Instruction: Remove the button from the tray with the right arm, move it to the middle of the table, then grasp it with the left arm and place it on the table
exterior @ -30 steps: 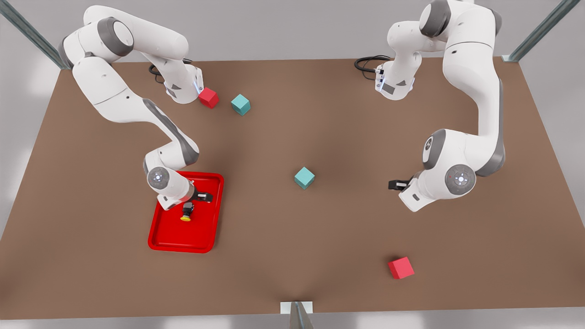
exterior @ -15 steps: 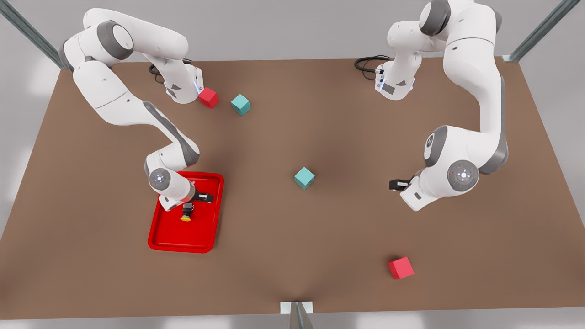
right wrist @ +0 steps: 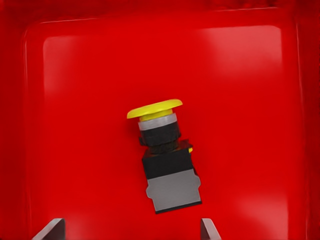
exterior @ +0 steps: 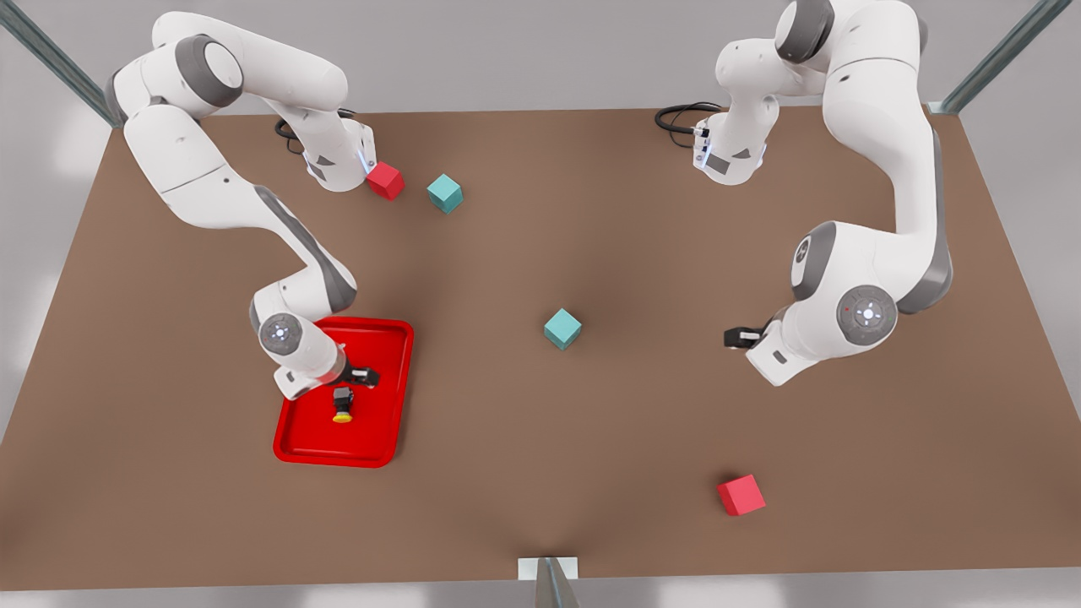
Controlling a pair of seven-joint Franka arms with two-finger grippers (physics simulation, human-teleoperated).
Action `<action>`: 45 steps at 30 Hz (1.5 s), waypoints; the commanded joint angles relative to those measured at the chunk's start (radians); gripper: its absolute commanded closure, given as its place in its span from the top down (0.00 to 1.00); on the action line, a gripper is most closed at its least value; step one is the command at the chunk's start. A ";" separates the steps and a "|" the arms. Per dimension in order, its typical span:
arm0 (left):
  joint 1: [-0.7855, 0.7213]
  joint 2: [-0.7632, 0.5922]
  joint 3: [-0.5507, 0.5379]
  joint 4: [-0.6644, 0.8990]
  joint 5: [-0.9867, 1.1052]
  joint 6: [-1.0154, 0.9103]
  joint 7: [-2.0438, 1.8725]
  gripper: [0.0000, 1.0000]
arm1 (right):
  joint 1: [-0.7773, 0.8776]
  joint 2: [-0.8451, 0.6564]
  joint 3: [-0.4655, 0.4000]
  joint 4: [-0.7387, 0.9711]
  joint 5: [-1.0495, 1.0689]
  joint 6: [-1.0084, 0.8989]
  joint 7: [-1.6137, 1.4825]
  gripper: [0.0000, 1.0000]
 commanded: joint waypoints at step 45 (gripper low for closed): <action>-0.019 -0.009 -0.009 0.021 0.000 -0.063 -0.056 1.00 | -0.037 0.157 0.090 0.103 -0.382 -0.093 -0.013 1.00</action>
